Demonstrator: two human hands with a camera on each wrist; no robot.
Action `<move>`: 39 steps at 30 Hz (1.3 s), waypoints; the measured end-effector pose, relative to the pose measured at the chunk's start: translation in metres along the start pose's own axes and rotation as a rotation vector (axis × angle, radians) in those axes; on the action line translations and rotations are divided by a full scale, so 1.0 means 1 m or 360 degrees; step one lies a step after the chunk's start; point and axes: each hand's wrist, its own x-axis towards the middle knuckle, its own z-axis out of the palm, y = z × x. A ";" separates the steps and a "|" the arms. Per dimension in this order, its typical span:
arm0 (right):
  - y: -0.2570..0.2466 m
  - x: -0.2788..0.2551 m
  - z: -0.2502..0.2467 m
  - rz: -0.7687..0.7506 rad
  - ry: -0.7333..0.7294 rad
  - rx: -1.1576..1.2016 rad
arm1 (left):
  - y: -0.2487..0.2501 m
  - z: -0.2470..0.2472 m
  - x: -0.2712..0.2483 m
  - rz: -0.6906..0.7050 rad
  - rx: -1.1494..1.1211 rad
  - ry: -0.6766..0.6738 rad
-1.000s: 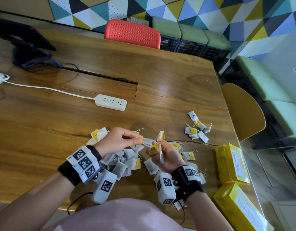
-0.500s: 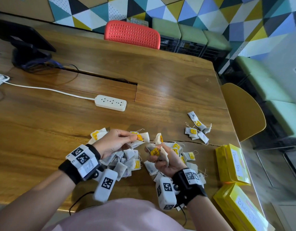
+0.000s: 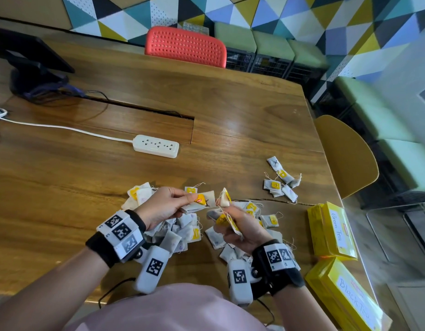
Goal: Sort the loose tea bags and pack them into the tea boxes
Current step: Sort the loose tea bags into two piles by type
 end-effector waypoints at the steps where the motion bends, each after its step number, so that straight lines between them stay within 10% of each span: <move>1: 0.000 0.000 0.003 -0.0017 -0.0001 -0.0040 | 0.000 0.001 0.000 0.0067 0.0106 0.0015; 7: -0.001 0.001 0.015 -0.0074 0.0123 -0.0308 | 0.006 0.001 -0.002 0.0219 0.0229 -0.0041; 14: -0.004 -0.002 -0.005 -0.0079 0.0099 0.0018 | 0.012 -0.016 -0.003 -0.0527 -0.1030 -0.0386; 18: 0.004 -0.008 -0.017 -0.0063 0.0099 0.0060 | 0.007 -0.019 -0.002 -0.0569 -0.1303 -0.0493; 24: 0.007 -0.016 -0.017 -0.0042 0.0081 0.0075 | 0.001 -0.010 0.004 -0.0429 -0.0987 -0.0412; 31: 0.005 -0.009 -0.009 -0.0052 0.0045 -0.0027 | 0.001 0.017 0.008 -0.0043 0.0200 -0.0416; 39: -0.002 -0.020 -0.021 -0.0074 0.0172 0.0017 | 0.011 0.020 0.013 0.0105 0.0435 -0.0372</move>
